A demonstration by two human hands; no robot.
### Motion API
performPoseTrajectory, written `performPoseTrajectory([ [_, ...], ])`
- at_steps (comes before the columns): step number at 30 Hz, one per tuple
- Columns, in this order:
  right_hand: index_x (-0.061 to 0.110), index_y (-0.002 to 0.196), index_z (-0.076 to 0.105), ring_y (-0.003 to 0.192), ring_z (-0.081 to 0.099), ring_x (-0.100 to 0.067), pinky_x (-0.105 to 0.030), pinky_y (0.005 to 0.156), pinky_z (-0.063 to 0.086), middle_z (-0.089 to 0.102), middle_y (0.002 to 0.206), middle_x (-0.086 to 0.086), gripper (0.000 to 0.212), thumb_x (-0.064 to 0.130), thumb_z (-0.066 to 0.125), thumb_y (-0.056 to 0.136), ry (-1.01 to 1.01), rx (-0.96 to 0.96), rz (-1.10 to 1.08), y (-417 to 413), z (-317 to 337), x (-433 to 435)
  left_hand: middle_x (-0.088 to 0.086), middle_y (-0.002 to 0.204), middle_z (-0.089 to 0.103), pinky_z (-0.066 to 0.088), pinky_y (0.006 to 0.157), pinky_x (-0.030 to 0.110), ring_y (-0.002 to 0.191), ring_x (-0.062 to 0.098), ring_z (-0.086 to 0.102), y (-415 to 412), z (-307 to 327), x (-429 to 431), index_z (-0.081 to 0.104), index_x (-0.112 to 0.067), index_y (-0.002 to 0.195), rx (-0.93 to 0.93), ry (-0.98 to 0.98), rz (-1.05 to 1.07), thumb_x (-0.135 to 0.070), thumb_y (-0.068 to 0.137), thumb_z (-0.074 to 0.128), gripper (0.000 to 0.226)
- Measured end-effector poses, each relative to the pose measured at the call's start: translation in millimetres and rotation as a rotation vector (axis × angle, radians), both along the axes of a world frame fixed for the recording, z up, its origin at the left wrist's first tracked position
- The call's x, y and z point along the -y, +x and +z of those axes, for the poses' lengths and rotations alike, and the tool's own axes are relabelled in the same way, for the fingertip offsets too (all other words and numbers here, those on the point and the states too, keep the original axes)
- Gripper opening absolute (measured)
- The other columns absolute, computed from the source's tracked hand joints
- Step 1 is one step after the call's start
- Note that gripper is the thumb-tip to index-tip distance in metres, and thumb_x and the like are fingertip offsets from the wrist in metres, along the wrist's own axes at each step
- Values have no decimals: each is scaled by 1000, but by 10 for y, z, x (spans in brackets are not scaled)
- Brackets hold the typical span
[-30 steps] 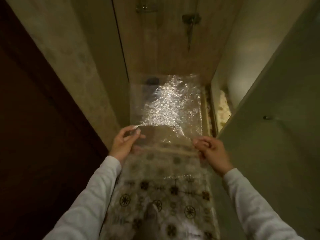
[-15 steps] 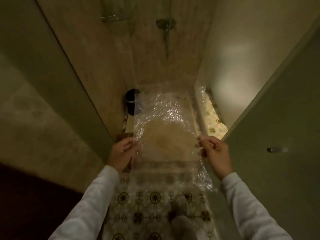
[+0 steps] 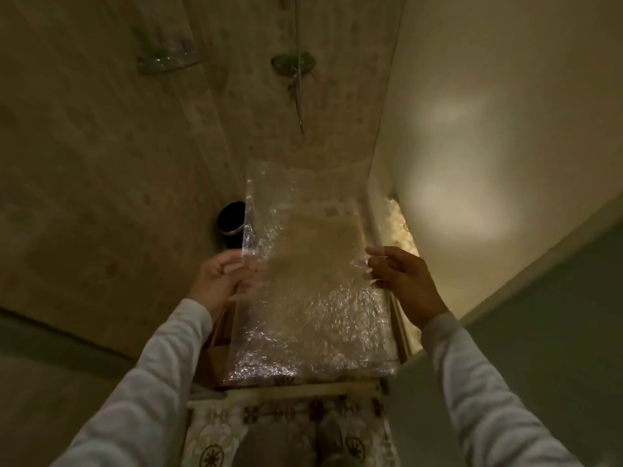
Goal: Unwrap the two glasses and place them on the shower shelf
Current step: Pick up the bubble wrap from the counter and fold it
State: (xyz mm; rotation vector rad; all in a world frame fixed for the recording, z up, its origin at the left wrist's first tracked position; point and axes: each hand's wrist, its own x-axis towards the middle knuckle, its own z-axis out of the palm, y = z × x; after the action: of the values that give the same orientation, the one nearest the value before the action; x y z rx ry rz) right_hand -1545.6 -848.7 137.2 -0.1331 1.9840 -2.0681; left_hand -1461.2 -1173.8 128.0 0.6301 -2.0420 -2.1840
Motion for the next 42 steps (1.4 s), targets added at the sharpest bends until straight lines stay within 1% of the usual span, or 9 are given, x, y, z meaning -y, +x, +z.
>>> performPoseTrajectory([
  [6, -4, 95, 72, 94, 65, -38, -49, 91, 52, 68, 110, -39, 17, -15, 59, 90, -21, 79, 39, -1018, 116, 129, 9, 84, 79, 59, 57, 23, 63, 16, 73, -794, 162, 263, 81, -16, 83, -48, 52, -11, -12, 71, 74, 15],
  [12, -9, 96, 72, 86, 73, -34, -44, 88, 57, 73, 99, -27, 16, -17, 58, 89, -42, 50, 75, -1886, 159, 377, 2, 77, 78, 57, 55, 20, 61, 10, 72, -1625, 142, 498, 80, -15, 75, -88, 56, 0, 9, 86, 62, 32],
  [17, 9, 72, 79, 104, 74, -30, -31, 84, 61, 80, 99, -15, 45, -26, 52, 85, -15, -109, 68, -2705, 125, 654, -8, 76, 78, 53, 65, 10, 75, 2, 73, -2625, 144, 864, 77, -19, 58, -81, 46, -20, 18, 87, 49, 55],
  [23, 8, 70, 78, 107, 72, -35, -38, 85, 62, 79, 102, -16, 45, -29, 53, 79, 24, -210, 26, -3936, 219, 1115, 15, 87, 74, 57, 52, 25, 63, 19, 72, -3873, 142, 1379, 73, -6, 92, 60, 462, 126, -8, 98, 51, 23],
  [26, 10, 71, 78, 109, 72, -31, -40, 88, 62, 79, 106, -12, 48, -30, 53, 79, 64, -274, 47, -4494, 303, 1407, 13, 101, 77, 61, 64, 42, 90, 33, 75, -4354, 159, 1671, 70, -21, 114, 138, 467, 6, -37, 79, 78, 39],
  [31, 9, 82, 82, 112, 69, -38, -43, 91, 61, 77, 110, -16, 46, -23, 50, 85, -29, -202, 15, -5183, 423, 1791, 11, 99, 78, 60, 68, 30, 83, 19, 76, -4999, 204, 1912, 72, -10, 111, 98, 318, -56, -25, 37, 99, 80],
  [34, 17, 119, 74, 82, 56, -35, -41, 74, 51, 64, 100, -12, 28, 15, 59, 96, -224, 128, 53, -5505, 488, 1934, 14, 108, 76, 56, 86, 37, 96, 24, 73, -5318, 252, 1997, 69, -5, 115, 62, 295, 35, -17, 53, 89, 66],
  [36, 15, 117, 73, 67, 44, -21, -29, 61, 40, 63, 85, -9, 40, 44, 72, 90, -182, 225, 118, -5670, 478, 1976, 14, 105, 77, 57, 84, 37, 94, 24, 74, -5506, 299, 2034, 70, -5, 110, 35, 261, 54, -12, 66, 84, 47],
  [42, -16, 94, 67, 75, 66, -16, -22, 66, 56, 70, 88, -24, 43, 22, 79, 78, 10, 6, 77, -6202, 306, 1978, 15, 97, 78, 61, 68, 29, 85, 26, 76, -6057, 379, 2062, 72, -2, 101, -54, 220, 55, 3, 82, 71, 20],
])
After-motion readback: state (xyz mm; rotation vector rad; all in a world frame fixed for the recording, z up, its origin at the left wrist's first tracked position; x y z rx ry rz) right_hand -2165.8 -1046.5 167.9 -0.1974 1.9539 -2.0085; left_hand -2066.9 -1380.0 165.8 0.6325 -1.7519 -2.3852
